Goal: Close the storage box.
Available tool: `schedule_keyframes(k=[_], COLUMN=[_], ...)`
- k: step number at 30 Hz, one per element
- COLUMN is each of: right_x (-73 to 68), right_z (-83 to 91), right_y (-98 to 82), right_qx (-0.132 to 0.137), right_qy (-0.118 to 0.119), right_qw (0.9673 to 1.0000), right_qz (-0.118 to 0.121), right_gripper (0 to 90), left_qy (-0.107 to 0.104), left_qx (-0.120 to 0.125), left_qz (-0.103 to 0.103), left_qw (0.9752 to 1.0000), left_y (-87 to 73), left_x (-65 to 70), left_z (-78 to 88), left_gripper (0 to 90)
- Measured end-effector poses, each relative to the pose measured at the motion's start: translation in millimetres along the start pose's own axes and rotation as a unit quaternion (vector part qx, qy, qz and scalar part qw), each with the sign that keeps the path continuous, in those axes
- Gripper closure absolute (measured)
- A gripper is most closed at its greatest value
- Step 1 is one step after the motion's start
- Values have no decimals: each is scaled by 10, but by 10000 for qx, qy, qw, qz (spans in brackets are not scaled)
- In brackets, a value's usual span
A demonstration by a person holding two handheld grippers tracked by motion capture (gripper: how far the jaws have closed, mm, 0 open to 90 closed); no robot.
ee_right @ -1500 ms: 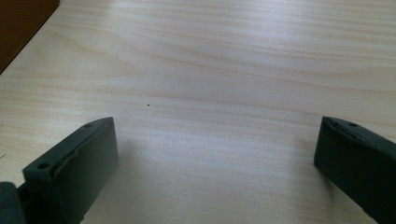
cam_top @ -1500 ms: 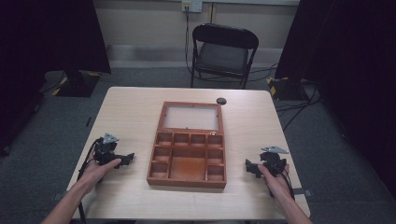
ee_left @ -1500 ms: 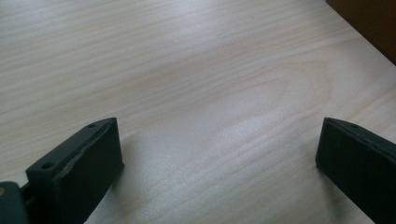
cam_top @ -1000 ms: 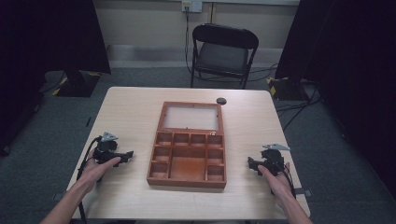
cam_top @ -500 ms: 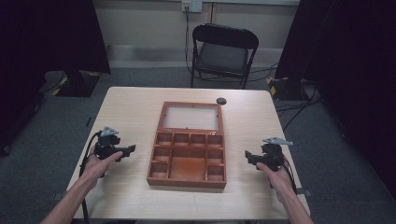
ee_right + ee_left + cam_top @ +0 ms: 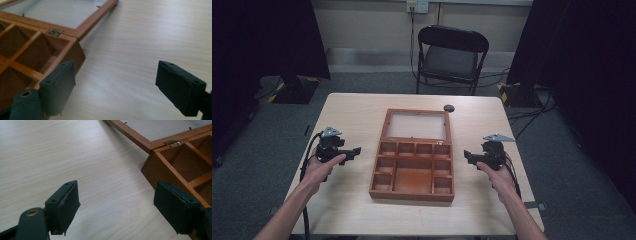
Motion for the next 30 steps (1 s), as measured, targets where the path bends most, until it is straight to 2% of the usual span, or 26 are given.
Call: schedule_keyframes(k=[2,3,6,13,14,16,19,20,24,26,27,28,30], right_x=[-21,-43,-105,-180,-182,-196,-211,-222,-257,-273,-274,-268,-256], right_z=[-24,-48,-111,-207,-219,-241,-275,-294,-374,-418,-442,-470,-519], right_y=[30,58,156,352,387,471,556,595,699,742,759,777,793], right_qx=[-5,-34,-28,-10,-15,42,63,73,81,132,159,157,203], right_qy=[43,90,156,248,257,315,338,393,454,503,530,573,626], right_qw=[10000,10000,9999,9997,9996,9995,9994,9992,9989,9986,9984,9982,9978], right_qz=[3,14,49,76,94,91,81,72,130,107,94,6,-96], right_gripper=[151,151,160,165,166,175,175,175,174,171,169,162,160], left_qy=[-22,-32,-101,-218,-225,-248,-312,-346,-450,-480,-490,-448,-501], left_qx=[16,114,86,205,207,167,96,107,100,145,87,63,69], left_qz=[-10,51,-77,-12,22,-57,-56,32,94,117,69,40,8], left_qw=[10000,9999,9999,9996,9995,9995,9995,9993,9989,9987,9987,9990,9987], left_y=[28,63,138,348,376,426,498,527,638,688,707,716,745], left_x=[2,9,64,166,184,222,277,301,342,366,380,391,426], left_z=[-9,-13,-37,-94,-114,-160,-228,-256,-331,-376,-407,-429,-467], left_gripper=[201,201,211,219,219,207,187,187,187,187,187,187,184])
Point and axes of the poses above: each handheld gripper's, and its own axes: z roughly backward along the jaws, y roughly out of its top, x roughly to its right, the point moved 6 cm from there along -z, roughly forward along the jaws, and after that the axes turned 6 degrees about y, right-handed, at the moved point
